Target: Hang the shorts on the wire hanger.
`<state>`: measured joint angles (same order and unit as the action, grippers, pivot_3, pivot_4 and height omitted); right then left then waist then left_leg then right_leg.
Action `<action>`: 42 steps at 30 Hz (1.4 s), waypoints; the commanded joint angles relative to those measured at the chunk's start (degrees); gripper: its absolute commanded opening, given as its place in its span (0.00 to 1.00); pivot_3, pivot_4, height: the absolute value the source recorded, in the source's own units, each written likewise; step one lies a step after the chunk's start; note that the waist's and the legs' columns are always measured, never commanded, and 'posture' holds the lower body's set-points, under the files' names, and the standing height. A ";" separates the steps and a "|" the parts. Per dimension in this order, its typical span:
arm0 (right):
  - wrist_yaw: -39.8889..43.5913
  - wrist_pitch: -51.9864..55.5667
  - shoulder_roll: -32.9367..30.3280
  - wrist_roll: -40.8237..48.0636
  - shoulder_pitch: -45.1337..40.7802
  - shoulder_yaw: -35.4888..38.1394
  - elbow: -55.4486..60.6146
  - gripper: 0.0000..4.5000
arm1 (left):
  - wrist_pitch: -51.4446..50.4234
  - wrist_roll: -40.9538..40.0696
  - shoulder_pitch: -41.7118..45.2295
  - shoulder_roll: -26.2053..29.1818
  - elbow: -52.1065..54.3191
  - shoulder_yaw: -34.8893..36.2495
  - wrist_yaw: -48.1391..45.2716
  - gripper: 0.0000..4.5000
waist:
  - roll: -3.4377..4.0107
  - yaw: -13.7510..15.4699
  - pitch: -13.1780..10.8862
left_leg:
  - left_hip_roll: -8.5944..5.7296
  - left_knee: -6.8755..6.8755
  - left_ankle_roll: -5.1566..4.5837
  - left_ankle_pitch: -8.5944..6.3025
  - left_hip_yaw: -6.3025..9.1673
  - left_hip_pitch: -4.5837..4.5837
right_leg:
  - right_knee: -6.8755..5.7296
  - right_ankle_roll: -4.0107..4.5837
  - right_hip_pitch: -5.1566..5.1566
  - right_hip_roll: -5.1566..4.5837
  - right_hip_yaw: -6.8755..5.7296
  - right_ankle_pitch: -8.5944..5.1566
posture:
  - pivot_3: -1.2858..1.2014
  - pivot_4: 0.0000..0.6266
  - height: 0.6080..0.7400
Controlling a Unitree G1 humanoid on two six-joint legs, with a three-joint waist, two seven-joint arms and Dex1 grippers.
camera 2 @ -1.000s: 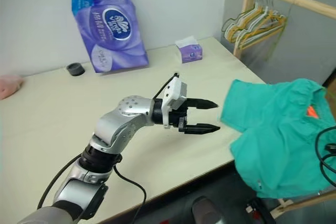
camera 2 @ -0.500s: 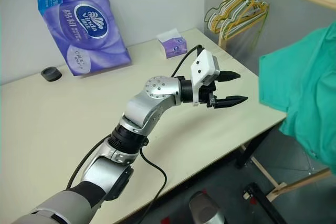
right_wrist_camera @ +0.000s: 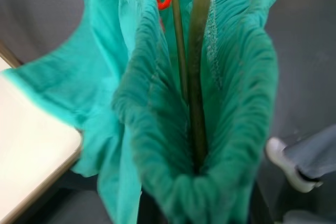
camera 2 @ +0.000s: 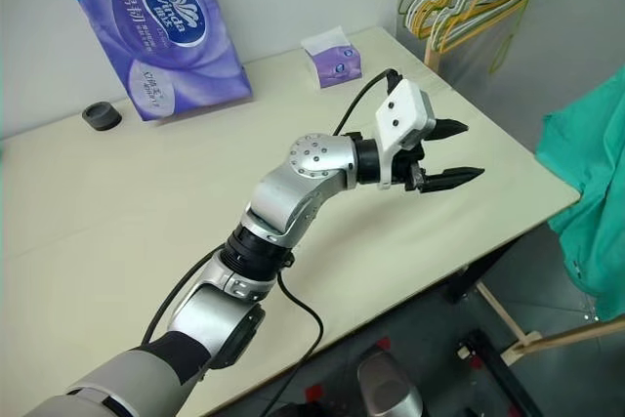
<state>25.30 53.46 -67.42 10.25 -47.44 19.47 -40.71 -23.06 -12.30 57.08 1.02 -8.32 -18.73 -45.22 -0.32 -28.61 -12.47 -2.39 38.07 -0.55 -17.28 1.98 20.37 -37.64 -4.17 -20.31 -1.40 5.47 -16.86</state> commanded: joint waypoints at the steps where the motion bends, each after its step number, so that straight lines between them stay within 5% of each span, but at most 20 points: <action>1: -2.53 3.33 -1.69 0.87 -4.52 2.89 -0.89 0.00 | 1.44 0.11 1.99 -0.99 0.59 0.44 -0.29 0.79 | 0.00 0.20 -0.07 | 0.00 0.00 -0.01 -0.01 -0.09 0.00 | 0.01 -0.05 -0.03 -0.01 0.05 0.03 | 0.31 0.38 1.00; 18: -8.18 18.17 2.74 5.86 -5.56 11.49 9.24 0.00 | -1.81 -6.43 11.27 -3.88 -8.58 5.59 -7.37 0.79 | 0.35 -0.04 -0.27 | -0.07 0.01 -0.42 -0.26 -0.62 0.33 | 0.63 -0.33 -0.23 -0.19 0.30 0.45 | 0.30 0.35 1.00; 23: -9.22 20.85 4.16 6.63 -4.90 13.65 13.28 0.29 | -0.59 -6.01 12.09 -4.08 -10.16 5.72 -7.98 0.79 | 0.41 -0.24 -0.23 | -0.07 0.01 -0.42 -0.26 -0.62 0.34 | 0.61 -0.33 -0.27 -0.19 0.31 0.45 | 0.30 0.34 1.00; 32: -12.63 23.41 6.50 6.16 -1.86 17.16 23.60 0.98 | 1.12 -5.26 12.36 -4.23 -11.19 4.94 -9.29 0.79 | 0.51 -1.19 -0.17 | -0.07 0.01 -0.42 -0.26 -0.61 0.36 | 0.60 -0.33 -0.29 -0.20 0.31 0.46 | 0.29 0.31 1.00; 42: -19.65 14.99 13.34 3.20 0.37 17.73 37.80 0.99 | 1.58 -4.45 12.16 -4.01 -11.23 4.73 -10.04 0.79 | 0.60 -2.33 -0.11 | -0.07 0.04 -0.43 -0.25 -0.63 0.37 | 0.44 -0.40 -0.37 -0.21 0.34 0.49 | 0.29 0.29 1.00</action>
<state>6.15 72.15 -53.22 14.16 -46.44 36.86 -7.17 -22.84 -16.71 67.81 -2.67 -20.91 -14.19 -54.70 0.28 -30.94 -12.59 -2.46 38.11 -0.98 -17.53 1.35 20.74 -37.21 -4.57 -20.68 -1.60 5.81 -16.37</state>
